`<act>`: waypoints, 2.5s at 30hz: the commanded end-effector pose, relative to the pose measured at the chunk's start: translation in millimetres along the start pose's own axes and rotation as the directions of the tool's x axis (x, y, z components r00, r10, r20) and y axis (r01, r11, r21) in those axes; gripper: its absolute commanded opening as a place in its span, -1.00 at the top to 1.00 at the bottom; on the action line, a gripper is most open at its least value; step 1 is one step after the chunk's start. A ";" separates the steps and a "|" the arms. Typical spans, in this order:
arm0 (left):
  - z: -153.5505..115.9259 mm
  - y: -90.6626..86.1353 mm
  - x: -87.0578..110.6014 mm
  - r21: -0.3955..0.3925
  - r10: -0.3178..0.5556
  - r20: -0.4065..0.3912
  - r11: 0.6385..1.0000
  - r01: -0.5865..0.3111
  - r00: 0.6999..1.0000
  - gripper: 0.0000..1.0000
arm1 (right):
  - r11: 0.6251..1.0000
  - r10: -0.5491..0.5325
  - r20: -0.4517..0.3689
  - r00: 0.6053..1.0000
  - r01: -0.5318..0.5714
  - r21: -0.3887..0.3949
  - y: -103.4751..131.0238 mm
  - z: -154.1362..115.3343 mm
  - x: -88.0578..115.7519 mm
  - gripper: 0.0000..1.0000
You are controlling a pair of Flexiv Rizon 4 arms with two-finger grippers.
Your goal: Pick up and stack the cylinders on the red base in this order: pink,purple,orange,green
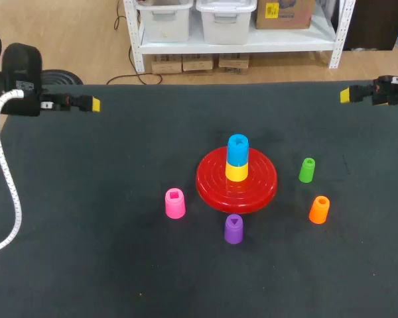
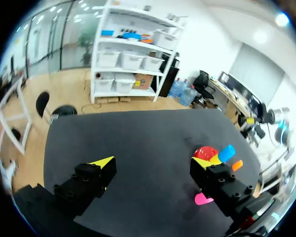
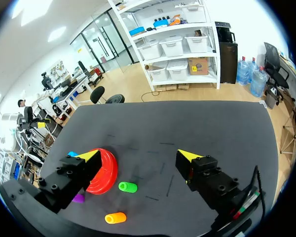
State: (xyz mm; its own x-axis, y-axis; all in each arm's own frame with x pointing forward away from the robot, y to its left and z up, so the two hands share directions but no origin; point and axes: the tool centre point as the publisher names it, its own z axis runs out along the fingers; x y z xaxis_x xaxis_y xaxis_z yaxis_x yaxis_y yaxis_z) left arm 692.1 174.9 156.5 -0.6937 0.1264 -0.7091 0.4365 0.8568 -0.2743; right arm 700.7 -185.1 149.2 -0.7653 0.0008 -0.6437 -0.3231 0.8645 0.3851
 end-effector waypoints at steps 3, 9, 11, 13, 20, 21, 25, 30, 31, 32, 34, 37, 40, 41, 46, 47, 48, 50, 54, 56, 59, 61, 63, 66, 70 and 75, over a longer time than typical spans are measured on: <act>-13.3 -28.0 17.6 0.213 0.565 0.118 0.789 -0.577 0.816 -1.00 | 1.000 0.000 0.000 1.000 0.000 0.002 0.3 -0.5 0.1 -1.00; -15.7 -34.0 18.9 0.251 0.573 0.143 0.768 -0.590 0.807 -1.00 | 1.000 0.000 0.000 1.000 0.000 0.002 0.3 -0.5 0.1 -1.00; -15.7 -34.0 18.9 0.251 0.573 0.143 0.768 -0.590 0.807 -1.00 | 1.000 0.000 0.000 1.000 0.000 0.002 0.3 -0.5 0.1 -1.00; -19.0 -42.0 22.7 0.302 0.696 0.214 0.620 -0.724 0.685 -1.00 | 1.000 0.000 0.000 1.000 0.000 0.002 0.3 -0.5 0.1 -1.00; -30.2 -64.2 41.8 0.395 0.882 0.315 0.214 -0.893 0.351 -1.00 | 1.000 0.000 0.000 1.000 0.000 0.002 0.3 -0.5 0.1 -1.00; -29.3 -64.4 42.4 0.382 0.888 0.306 0.216 -0.898 0.344 -1.00 | 1.000 0.000 0.000 1.000 0.000 0.002 0.3 -0.5 0.1 -1.00; -25.2 -62.7 59.9 0.417 0.866 0.399 0.122 -0.901 0.302 -1.00 | 1.000 0.000 0.000 1.000 0.000 0.002 0.3 -0.5 0.1 -1.00; -33.5 -57.4 87.7 0.429 0.850 0.453 0.059 -0.901 0.271 -1.00 | 1.000 0.000 0.000 1.000 0.000 0.002 0.3 -0.5 0.1 -1.00; -32.8 -56.0 89.0 0.429 0.854 0.446 0.059 -0.901 0.268 -1.00 | 1.000 0.000 0.000 1.000 0.000 0.002 0.3 -0.5 0.1 -1.00; -31.7 -54.8 89.2 0.424 0.862 0.432 0.066 -0.903 0.266 -1.00 | 1.000 0.000 0.000 1.000 0.000 0.002 0.3 -0.5 0.1 -1.00; -28.1 -53.3 87.0 0.411 0.872 0.414 0.077 -0.908 0.261 -1.00 | 1.000 0.000 0.000 1.000 0.000 0.002 0.3 -0.5 0.1 -1.00; -23.5 -55.0 83.2 0.377 0.886 0.408 0.057 -0.924 0.221 -1.00 | 1.000 0.000 0.000 1.000 0.000 0.002 0.3 -0.5 0.1 -1.00; -21.1 -56.2 78.7 0.369 0.884 0.422 0.036 -0.929 0.202 -1.00 | 1.000 0.000 0.000 1.000 0.000 0.002 0.3 -0.5 0.1 -1.00; -19.7 -54.4 75.9 0.370 0.880 0.421 0.057 -0.927 0.222 -1.00 | 1.000 0.000 0.000 1.000 0.000 0.002 0.3 -0.5 0.1 -1.00; -11.7 -45.5 65.0 0.390 0.864 0.352 0.214 -0.896 0.360 -1.00 | 1.000 0.000 0.000 1.000 0.000 0.002 0.3 -0.5 0.1 -1.00; -8.9 -44.3 65.7 0.391 0.865 0.326 0.244 -0.888 0.381 -1.00 | 1.000 0.000 0.000 1.000 0.000 0.002 0.3 -0.5 0.1 -1.00; -6.7 -43.8 66.5 0.395 0.864 0.298 0.276 -0.876 0.406 -1.00 | 1.000 0.000 0.000 1.000 0.000 0.002 0.3 -0.5 0.1 -1.00; -3.0 -44.9 68.8 0.391 0.857 0.249 0.338 -0.856 0.452 -1.00 | 1.000 0.000 0.000 1.000 0.000 0.002 0.3 -0.5 0.1 -1.00; -4.8 -53.2 79.8 0.434 0.856 0.267 0.303 -0.848 0.443 -1.00 | 1.000 0.000 0.000 1.000 0.000 0.002 0.3 -0.5 0.1 -1.00; -4.9 -54.3 81.2 0.440 0.851 0.264 0.313 -0.842 0.455 -1.00 | 1.000 0.000 0.000 1.000 0.000 0.002 0.3 -0.5 0.1 -1.00; -3.5 -52.8 79.4 0.438 0.847 0.236 0.345 -0.830 0.477 -1.00 | 1.000 0.000 0.000 1.000 0.000 0.002 0.3 -0.5 0.1 -1.00; -2.9 -50.8 79.5 0.431 0.848 0.224 0.356 -0.829 0.480 -1.00 | 1.000 0.000 0.000 1.000 0.000 0.002 0.3 -0.5 0.1 -1.00; -0.9 -48.0 78.7 0.427 0.840 0.212 0.381 -0.820 0.500 -1.00 | 1.000 0.000 0.000 1.000 0.000 0.002 0.3 -0.5 0.1 -1.00; -2.0 -45.8 77.9 0.426 0.836 0.210 0.389 -0.817 0.507 -1.00 | 1.000 0.000 0.000 1.000 0.000 0.002 0.3 -0.5 0.1 -1.00; -3.7 -44.0 79.2 0.434 0.837 0.205 0.386 -0.814 0.507 -1.00 | 1.000 0.000 0.000 1.000 0.000 0.002 0.3 -0.5 0.1 -1.00; -6.1 -41.7 85.2 0.462 0.834 0.194 0.387 -0.798 0.516 -1.00 | 1.000 0.000 0.000 1.000 0.000 0.002 0.3 -0.5 0.1 -1.00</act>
State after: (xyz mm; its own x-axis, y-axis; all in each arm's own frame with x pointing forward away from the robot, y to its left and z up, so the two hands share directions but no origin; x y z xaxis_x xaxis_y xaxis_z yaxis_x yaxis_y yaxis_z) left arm 610.4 149.2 111.4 0.1166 0.6798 -0.7241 0.9861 0.0077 0.1660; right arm 700.7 -185.1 149.1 -0.7654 0.0008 -0.6436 -0.3229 0.8646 0.3851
